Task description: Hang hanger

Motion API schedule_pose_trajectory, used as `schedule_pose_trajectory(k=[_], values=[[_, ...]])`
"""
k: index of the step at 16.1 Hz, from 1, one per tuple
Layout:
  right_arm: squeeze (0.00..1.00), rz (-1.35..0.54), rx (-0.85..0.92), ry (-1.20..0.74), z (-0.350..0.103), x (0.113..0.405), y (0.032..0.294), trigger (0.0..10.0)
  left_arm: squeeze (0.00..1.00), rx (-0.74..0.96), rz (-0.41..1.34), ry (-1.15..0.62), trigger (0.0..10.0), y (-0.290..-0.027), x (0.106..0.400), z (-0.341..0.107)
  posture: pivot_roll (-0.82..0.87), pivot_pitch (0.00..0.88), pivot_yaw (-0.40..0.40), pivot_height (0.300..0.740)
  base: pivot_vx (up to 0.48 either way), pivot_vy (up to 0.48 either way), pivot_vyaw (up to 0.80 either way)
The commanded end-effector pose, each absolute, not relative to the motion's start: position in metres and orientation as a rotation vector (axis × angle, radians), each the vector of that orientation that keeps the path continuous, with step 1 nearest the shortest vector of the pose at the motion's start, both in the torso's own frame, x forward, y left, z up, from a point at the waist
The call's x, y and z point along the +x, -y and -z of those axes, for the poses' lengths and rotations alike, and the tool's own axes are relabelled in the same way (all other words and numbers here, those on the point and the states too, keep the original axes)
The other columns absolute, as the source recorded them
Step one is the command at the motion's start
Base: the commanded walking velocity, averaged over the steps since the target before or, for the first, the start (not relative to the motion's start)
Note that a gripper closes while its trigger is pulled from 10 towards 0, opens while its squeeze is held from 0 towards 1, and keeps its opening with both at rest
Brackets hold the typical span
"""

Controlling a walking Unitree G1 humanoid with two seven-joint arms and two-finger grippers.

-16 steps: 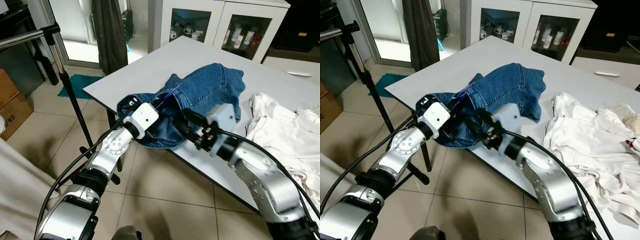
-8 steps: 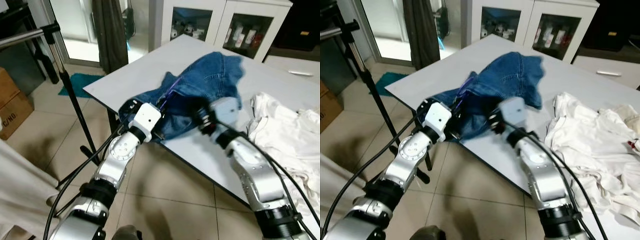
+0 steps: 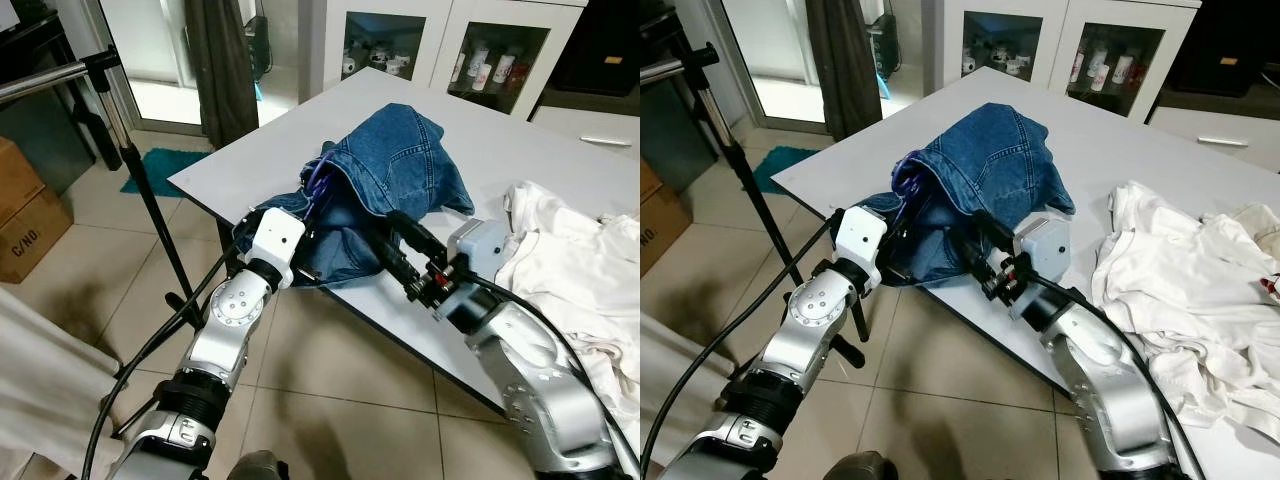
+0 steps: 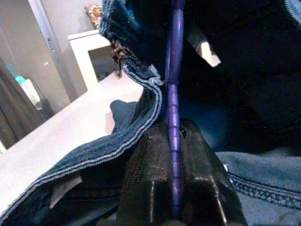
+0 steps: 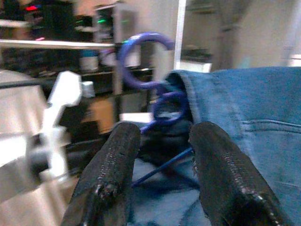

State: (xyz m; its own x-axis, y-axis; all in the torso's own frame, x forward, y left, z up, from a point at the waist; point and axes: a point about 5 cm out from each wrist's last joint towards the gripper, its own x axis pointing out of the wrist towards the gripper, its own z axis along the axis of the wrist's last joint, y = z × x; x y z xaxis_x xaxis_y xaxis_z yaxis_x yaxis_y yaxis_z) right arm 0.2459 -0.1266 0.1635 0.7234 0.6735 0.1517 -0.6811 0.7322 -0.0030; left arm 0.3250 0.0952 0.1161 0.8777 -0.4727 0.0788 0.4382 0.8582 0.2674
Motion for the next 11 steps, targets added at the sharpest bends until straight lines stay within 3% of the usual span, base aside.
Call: schedule_pose_trajectory(k=[1, 6, 11], values=[[0.0, -0.776, 0.068, 0.149, -0.167, 0.243, 0.127, 10.0, 0.0, 0.266, 0.487, 0.189, 10.0, -0.09, 0.327, -0.127, 0.17, 0.0, 0.019, 0.74, 0.0, 0.0, 0.0], [0.0, -0.583, -0.127, 0.232, -0.185, 0.268, 0.15, 10.0, 0.0, 0.362, 0.555, 0.198, 10.0, -0.084, 0.325, -0.125, 0.16, 0.0, 0.019, 0.74, 0.0, 0.0, 0.0], [0.0, -0.505, -0.172, 0.168, -0.164, 0.274, 0.142, 10.0, 0.0, 0.469, 0.561, 0.218, 10.0, -0.09, 0.323, -0.123, 0.18, 0.0, 0.012, 0.74, 0.0, 0.0, 0.0]])
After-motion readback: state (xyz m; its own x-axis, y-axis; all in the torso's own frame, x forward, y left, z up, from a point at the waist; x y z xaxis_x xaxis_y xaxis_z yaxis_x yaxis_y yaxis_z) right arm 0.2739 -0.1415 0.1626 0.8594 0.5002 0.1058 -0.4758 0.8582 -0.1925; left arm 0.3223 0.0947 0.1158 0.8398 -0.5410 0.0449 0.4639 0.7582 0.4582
